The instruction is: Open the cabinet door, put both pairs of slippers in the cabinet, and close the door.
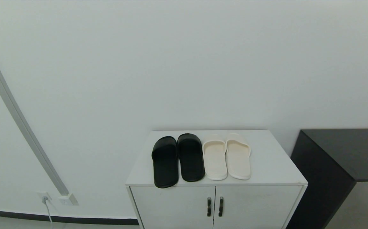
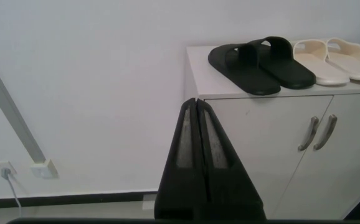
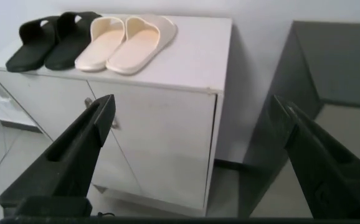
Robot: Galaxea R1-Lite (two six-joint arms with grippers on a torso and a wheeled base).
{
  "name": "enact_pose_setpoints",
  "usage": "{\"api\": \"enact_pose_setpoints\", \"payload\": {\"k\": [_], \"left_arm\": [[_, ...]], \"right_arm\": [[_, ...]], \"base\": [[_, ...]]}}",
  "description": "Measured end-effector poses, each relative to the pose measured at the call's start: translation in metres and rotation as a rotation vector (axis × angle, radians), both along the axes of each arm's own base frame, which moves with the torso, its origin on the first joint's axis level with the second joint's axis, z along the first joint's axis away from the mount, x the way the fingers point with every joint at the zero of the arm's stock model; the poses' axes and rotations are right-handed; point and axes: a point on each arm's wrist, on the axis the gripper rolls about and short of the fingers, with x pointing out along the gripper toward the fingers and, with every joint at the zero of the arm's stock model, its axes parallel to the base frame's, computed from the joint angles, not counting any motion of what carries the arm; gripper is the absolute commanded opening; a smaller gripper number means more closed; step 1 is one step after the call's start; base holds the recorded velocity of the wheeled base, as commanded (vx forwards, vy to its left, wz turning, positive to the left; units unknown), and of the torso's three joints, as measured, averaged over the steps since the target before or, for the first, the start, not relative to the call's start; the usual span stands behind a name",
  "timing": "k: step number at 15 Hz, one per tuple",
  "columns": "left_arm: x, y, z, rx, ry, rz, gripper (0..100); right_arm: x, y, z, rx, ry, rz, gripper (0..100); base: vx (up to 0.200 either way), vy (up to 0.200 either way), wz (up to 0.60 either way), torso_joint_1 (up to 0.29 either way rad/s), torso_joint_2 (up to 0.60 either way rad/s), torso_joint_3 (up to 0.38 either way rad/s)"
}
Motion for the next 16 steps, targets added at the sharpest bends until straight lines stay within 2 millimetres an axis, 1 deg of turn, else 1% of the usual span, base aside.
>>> {"api": "enact_pose_setpoints", "payload": {"k": [3, 5, 8, 11, 13, 16], "left_arm": [[0.0, 0.0, 0.0, -0.014, 0.0, 0.003, 0], [0.0, 0.0, 0.0, -0.011, 0.0, 0.003, 0], [0.0, 0.0, 0.0, -0.01, -0.001, 0.003, 0], [0.0, 0.0, 0.0, -0.01, -0.002, 0.003, 0], [0.0, 0.0, 0.0, -0.01, -0.002, 0.003, 0], [0.0, 0.0, 0.0, -0.01, -0.002, 0.002, 0]], "right_arm": [[0.038, 0.007, 0.015, 0.02, 0.035, 0.074, 100], [0.066, 0.022, 0.025, 0.043, 0.085, 0.139, 100], [0.106, 0.065, 0.039, 0.067, 0.136, 0.215, 100], [0.144, 0.118, 0.049, 0.085, 0.169, 0.242, 100], [0.168, 0.15, 0.048, 0.081, 0.177, 0.176, 100], [0.201, 0.193, 0.033, 0.048, 0.181, 0.047, 100]], "base": [[0.0, 0.0, 0.0, 0.0, 0.0, 0.0], [0.0, 0.0, 0.0, 0.0, 0.0, 0.0], [0.0, 0.0, 0.0, 0.0, 0.0, 0.0], [0.0, 0.0, 0.0, 0.0, 0.0, 0.0], [0.0, 0.0, 0.0, 0.0, 0.0, 0.0], [0.0, 0.0, 0.0, 0.0, 0.0, 0.0]]}}
